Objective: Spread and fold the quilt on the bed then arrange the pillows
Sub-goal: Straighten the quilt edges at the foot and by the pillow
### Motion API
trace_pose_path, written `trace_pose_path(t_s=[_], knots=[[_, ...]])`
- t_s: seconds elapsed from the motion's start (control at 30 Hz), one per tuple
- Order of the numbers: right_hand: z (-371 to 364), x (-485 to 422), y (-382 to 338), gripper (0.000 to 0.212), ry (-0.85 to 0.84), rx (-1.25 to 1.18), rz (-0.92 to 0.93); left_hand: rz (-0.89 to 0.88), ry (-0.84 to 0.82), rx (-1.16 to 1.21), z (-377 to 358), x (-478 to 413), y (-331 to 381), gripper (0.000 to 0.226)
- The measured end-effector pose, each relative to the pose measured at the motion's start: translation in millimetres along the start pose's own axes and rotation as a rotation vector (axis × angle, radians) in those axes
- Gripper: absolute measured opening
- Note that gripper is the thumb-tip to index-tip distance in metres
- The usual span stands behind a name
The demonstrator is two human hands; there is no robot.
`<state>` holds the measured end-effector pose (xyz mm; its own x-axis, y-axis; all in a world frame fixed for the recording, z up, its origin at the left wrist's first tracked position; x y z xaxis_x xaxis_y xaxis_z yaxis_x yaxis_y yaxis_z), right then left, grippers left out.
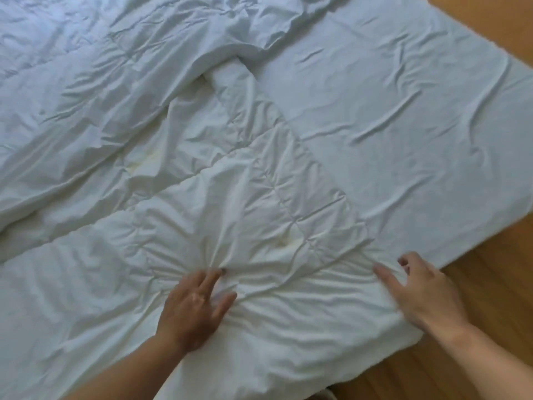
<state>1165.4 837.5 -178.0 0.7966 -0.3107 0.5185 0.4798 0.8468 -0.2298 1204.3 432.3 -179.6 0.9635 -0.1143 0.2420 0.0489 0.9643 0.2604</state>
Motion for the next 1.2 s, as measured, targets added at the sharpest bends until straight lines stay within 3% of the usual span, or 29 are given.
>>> trace_pose_path(t_s=[0.07,0.13,0.17,0.23,0.3,0.4,0.5,0.77,0.93,1.03,1.1,1.2], knots=[[20,-13,-42,0.079,0.119,0.013,0.115,-0.041,0.128,0.129,29,-41,-11,0.047],[26,-32,-111,0.086,0.23,0.015,0.34,-0.139,0.279,0.059,52,-96,-24,0.031],[23,-40,-154,0.087,0.253,0.043,0.474,-0.14,0.32,0.019,61,-126,-27,0.039],[-1,-53,-239,0.086,0.192,0.145,0.722,-0.052,0.25,-0.05,70,-181,-30,0.064],[-26,-68,-282,0.085,0.111,0.291,0.813,-0.025,0.131,-0.162,63,-216,-27,0.071],[-61,-106,-258,0.087,0.142,0.407,0.764,-0.043,0.005,-0.273,31,-215,-63,0.071],[-74,-122,-220,0.086,0.223,0.376,0.763,0.016,0.034,-0.293,20,-184,-139,0.073],[-73,-139,-228,0.084,0.254,0.318,0.848,0.478,-0.041,-0.217,49,-119,-286,0.08],[-69,-151,-245,0.088,0.112,0.408,0.773,0.583,-0.191,-0.195,54,-144,-278,0.073],[-56,-137,-258,0.095,-0.048,0.506,0.646,0.597,-0.203,-0.003,68,-129,-240,0.07],[-49,-114,-263,0.097,-0.11,0.512,0.588,0.489,-0.175,0.098,61,-98,-197,0.072],[-51,-60,-219,0.1,-0.111,0.437,0.646,0.25,-0.161,0.02,23,-15,-133,0.079]])
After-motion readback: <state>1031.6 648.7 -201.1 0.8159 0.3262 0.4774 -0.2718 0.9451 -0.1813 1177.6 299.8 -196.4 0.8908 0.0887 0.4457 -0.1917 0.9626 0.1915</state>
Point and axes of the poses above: each hand's wrist, its own x-axis away from the middle knuckle, its own z-axis out of the back of the hand, y = z × x, the point moved 1 cm from there along -x, towards the middle knuckle, and after that the axes turned 4 degrees about -z, right-handed, at the moved point
